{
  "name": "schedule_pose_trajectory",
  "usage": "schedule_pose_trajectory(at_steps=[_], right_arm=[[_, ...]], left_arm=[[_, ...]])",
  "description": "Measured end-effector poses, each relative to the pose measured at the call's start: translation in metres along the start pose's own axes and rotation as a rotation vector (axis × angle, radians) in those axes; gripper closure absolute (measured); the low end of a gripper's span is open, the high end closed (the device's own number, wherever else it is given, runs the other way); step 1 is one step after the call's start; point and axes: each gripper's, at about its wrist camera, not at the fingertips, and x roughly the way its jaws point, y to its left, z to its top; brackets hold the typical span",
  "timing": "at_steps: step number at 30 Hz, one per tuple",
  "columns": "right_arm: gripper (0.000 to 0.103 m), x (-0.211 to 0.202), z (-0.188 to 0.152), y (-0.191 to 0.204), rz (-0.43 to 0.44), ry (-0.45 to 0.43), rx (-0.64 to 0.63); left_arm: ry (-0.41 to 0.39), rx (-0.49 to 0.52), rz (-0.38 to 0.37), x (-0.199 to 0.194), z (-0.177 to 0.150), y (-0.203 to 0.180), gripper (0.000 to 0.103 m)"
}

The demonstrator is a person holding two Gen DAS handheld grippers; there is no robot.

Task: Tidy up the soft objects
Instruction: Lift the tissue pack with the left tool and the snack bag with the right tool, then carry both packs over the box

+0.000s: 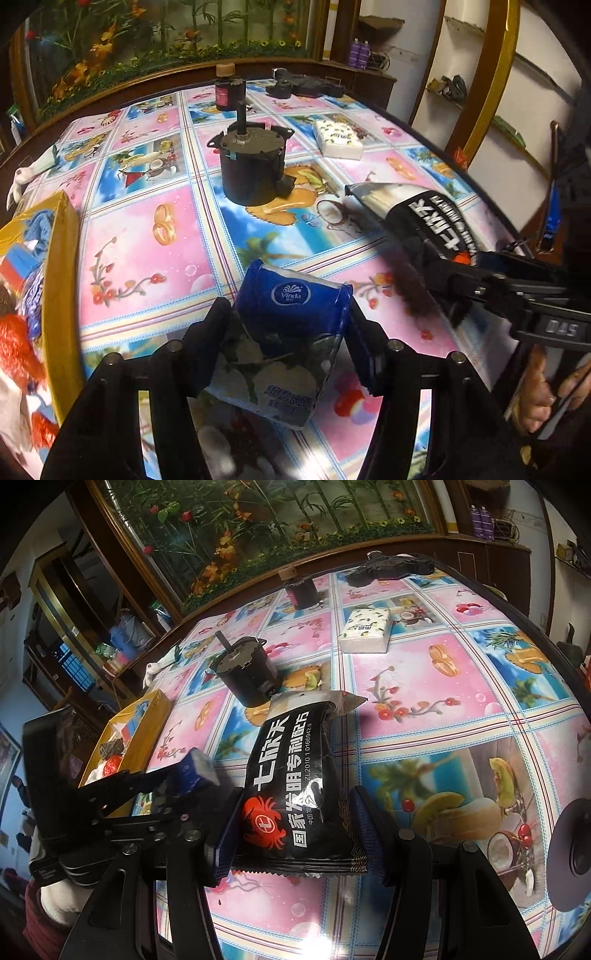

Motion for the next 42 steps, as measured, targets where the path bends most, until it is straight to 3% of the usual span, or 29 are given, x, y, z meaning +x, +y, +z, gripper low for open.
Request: schedule_pose_trajectory(at_steps=[10, 16, 25, 42], right_arm=[[0.047, -0.007, -0.002, 0.019, -0.007, -0.003, -0.04], [0.047, -0.008, -0.004, 0.039, 0.001, -0.003, -0.077], [0.047, -0.005, -0.012, 0.069, 0.007, 0.011, -0.142], [0.047, 0.006, -0.021, 0.105, 0.009, 0.03, -0.204]], left_arm=[[-0.131, -0.149, -0.031, -0.079, -0.027, 0.031, 0.044], [-0.191, -0.264, 0.004, -0.114, -0.056, 0.069, 0.044], [-0.205, -0.405, 0.065, -0.126, -0.091, 0.115, 0.044], [-0.23, -0.421, 0.149, -0.131, -0.109, 0.132, 0.044]])
